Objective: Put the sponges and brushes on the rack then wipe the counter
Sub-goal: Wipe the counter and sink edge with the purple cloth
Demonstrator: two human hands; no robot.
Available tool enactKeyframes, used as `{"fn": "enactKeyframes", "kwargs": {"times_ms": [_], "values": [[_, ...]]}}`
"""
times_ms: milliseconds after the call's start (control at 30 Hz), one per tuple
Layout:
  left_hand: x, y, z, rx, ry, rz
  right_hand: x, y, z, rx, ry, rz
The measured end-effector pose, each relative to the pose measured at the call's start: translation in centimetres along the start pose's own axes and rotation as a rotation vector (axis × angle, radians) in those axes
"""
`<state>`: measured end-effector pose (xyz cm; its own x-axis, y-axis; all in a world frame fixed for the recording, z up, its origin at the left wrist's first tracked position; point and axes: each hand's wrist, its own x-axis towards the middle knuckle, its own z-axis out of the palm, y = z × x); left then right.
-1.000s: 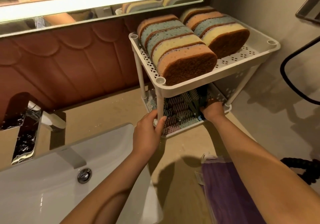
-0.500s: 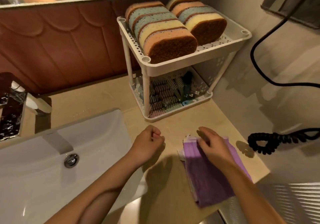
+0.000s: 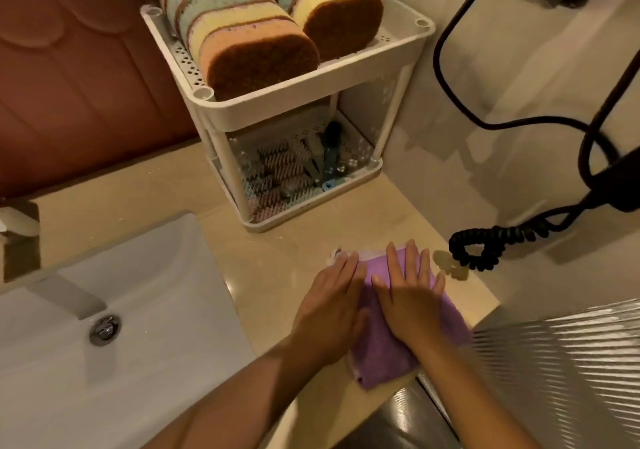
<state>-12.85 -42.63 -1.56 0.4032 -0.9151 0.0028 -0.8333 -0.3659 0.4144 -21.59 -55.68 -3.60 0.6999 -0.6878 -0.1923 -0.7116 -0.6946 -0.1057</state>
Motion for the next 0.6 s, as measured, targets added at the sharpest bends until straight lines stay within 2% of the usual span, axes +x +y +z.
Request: {"fn": "enactKeyframes", "kwargs": {"times_ms": [67, 433, 600], "values": [[0.7, 0.2, 0.8, 0.07, -0.02, 0.035, 0.6, 0.2, 0.2, -0.006, 0.014, -0.013], [5.2, -2.4, 2.1, 0.255, -0.074, -0.101, 6.8, -0.1, -0.1, 0.063, 0.165, -0.102], [8.0, -2.9, 1.8, 0.251, -0.037, -0.097, 9.5, -0.8, -0.7, 0.105, 0.267, -0.107]]}}
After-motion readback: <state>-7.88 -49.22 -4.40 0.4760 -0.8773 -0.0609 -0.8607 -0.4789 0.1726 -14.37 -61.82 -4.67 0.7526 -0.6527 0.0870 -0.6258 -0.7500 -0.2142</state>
